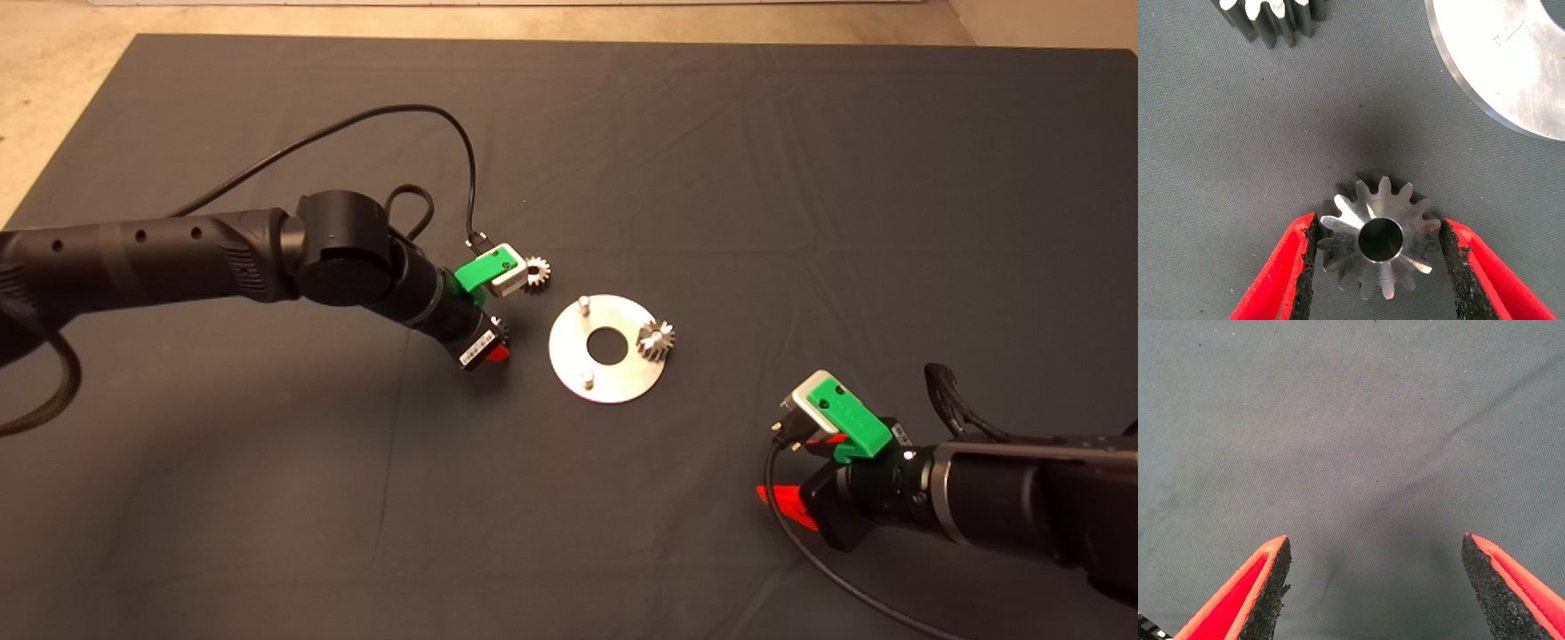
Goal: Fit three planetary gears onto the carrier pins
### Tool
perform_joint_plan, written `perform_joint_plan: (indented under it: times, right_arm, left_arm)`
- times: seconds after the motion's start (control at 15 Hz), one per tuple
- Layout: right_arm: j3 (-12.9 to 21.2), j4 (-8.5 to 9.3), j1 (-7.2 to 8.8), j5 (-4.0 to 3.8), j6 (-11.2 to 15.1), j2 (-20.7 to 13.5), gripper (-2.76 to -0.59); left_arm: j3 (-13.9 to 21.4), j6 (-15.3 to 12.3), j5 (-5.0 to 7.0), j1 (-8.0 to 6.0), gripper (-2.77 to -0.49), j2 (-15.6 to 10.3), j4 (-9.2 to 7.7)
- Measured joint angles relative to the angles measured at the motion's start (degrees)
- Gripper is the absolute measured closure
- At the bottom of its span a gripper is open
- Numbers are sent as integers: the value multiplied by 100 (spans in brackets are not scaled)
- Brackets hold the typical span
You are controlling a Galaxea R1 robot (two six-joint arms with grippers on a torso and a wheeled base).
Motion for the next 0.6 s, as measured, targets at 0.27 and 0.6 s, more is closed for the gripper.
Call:
perform_joint_plan:
  times: [0.27, 0.6]
  right_arm:
    - [0, 0, 0, -2, 0, 0, -189]
    - [0, 0, 0, 0, 0, 0, -189]
  left_arm:
    - [0, 0, -11, 0, -110, 0, 0]
    - [0, 0, -74, 16, -103, -13, 0]
